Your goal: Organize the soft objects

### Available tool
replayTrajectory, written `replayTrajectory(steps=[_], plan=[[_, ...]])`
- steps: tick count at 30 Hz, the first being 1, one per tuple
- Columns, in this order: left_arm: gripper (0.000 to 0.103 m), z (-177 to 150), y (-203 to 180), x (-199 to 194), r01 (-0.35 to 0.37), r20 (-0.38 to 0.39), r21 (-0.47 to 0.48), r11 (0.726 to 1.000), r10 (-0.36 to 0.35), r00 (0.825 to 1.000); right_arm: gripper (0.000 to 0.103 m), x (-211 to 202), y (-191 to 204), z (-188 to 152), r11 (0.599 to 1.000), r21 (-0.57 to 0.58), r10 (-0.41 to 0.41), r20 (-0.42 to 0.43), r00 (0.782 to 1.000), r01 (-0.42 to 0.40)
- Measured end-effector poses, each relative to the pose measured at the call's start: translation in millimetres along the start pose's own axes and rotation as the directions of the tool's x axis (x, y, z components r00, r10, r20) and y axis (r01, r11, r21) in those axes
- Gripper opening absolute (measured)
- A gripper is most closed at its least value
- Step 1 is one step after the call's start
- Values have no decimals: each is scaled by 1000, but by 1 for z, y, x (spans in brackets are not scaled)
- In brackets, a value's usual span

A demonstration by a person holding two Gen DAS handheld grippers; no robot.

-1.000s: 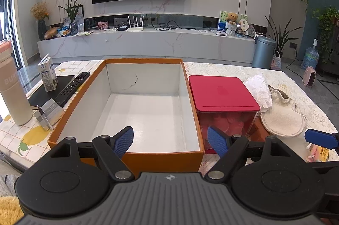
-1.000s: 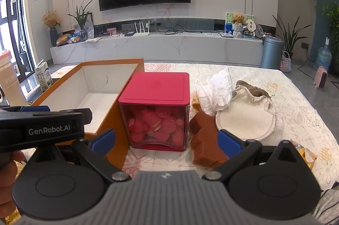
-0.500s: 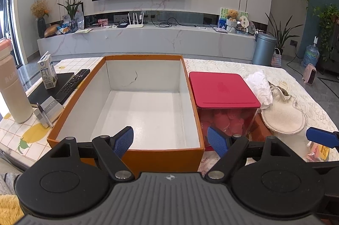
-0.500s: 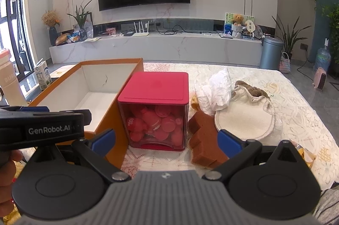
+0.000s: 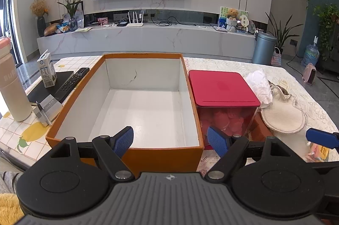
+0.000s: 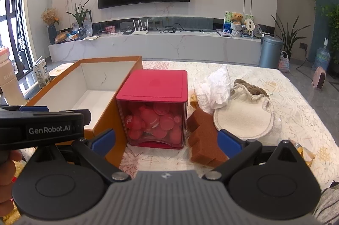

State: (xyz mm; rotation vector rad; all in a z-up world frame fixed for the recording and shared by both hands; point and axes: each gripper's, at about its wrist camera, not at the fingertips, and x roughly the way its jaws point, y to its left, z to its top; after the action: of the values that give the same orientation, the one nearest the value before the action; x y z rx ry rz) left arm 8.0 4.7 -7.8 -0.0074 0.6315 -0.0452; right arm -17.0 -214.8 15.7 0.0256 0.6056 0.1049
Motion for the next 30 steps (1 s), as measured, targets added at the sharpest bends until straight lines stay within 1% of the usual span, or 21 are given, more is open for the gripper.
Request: replayTrajectory(steps=[13,19,25,30], plan=[[93,-1,0,1,1,-16,-4,1000,-1,1000,100,-1,0,-1,1000,-12,-12,3,1000,12],[93,-1,-3,1,-4,-8,1,1000,4,1000,100,-1,-1,0,1000,-10,-14,3,1000,14],[93,-1,-5,-1,-9,-10,2,1000,9,1000,100,-5,0,0,999,-32,-39,19,999,39],[93,1,-12,-3,-14,-5,17,1000,14,1000,100,-7,-5,-1,999,-14,-29,16,999,29]])
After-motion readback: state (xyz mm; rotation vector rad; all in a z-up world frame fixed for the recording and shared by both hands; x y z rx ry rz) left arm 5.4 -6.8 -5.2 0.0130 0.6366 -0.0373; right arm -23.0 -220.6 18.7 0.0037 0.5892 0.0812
